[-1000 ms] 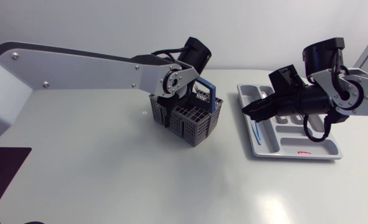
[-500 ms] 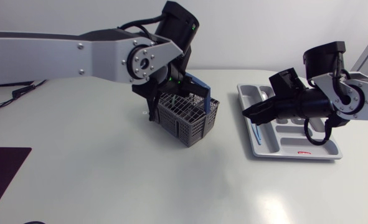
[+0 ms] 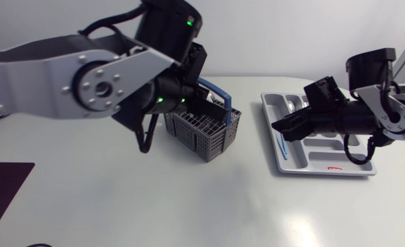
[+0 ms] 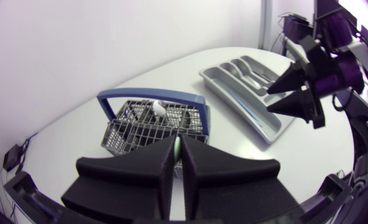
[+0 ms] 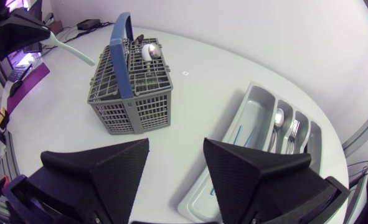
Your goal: Unload the cutlery basket into the drawer organizer.
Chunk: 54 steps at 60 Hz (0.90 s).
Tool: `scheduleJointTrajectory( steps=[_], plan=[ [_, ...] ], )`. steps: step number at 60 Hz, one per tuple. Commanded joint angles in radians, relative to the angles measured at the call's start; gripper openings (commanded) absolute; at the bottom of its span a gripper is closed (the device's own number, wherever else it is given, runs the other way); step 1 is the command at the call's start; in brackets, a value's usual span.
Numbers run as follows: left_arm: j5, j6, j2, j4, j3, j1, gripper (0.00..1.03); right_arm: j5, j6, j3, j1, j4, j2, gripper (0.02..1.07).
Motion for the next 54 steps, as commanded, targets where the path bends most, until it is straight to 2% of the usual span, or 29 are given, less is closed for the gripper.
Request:
scheduleJointTrajectory(
  steps=[1, 4, 7, 10, 13, 19, 24, 28, 33, 37, 42, 45, 54],
  plan=[
    [0.074, 0.116, -0.128, 0.063, -0.098, 0.007, 0.05, -0.025, -0.083, -0.035, -0.017, -0.006, -0.071, 0.72],
    [0.177, 0.183, -0.184, 0.081, -0.139, 0.015, 0.05, -0.029, -0.128, -0.036, -0.018, -0.026, -0.101, 0.72],
    [0.212, 0.217, -0.218, 0.095, -0.159, 0.047, 0.05, -0.061, -0.177, -0.035, -0.02, -0.054, -0.13, 0.72],
    [0.315, 0.268, -0.25, 0.087, -0.17, 0.07, 0.05, -0.097, -0.232, -0.029, -0.024, -0.101, -0.152, 0.72],
    [0.367, 0.298, -0.257, 0.083, -0.165, 0.103, 0.05, -0.127, -0.283, -0.021, -0.024, -0.152, -0.178, 0.72],
    [0.575, 0.378, -0.243, -0.003, -0.13, 0.155, 0.05, -0.195, -0.365, 0.005, -0.024, -0.253, -0.209, 0.73],
    [0.716, 0.466, -0.22, -0.066, -0.107, 0.161, 0.05, -0.239, -0.425, 0.028, -0.026, -0.333, -0.215, 0.91],
    [0.773, 0.507, -0.183, -0.106, -0.081, 0.159, 0.05, -0.255, -0.448, 0.036, -0.026, -0.358, -0.215, 0.94],
    [0.813, 0.576, -0.132, -0.174, -0.041, 0.138, 0.05, -0.319, -0.568, 0.065, -0.024, -0.468, -0.207, 0.96],
    [0.853, 0.614, -0.102, -0.229, -0.003, 0.126, 0.05, -0.335, -0.652, 0.09, -0.018, -0.548, -0.193, 1.01],
    [0.904, 0.706, -0.049, -0.358, 0.076, 0.116, 0.04, -0.368, -0.732, 0.136, -0.018, -0.629, -0.152, 1.01],
    [0.936, 0.729, -0.037, -0.384, 0.097, 0.115, 0.03, -0.39, -0.764, 0.174, -0.024, -0.681, -0.112, 1.01],
    [0.963, 0.726, 0.04, -0.433, 0.195, 0.115, 0.03, -0.45, -0.743, 0.205, -0.018, -0.674, -0.092, 1.0]
  ],
)
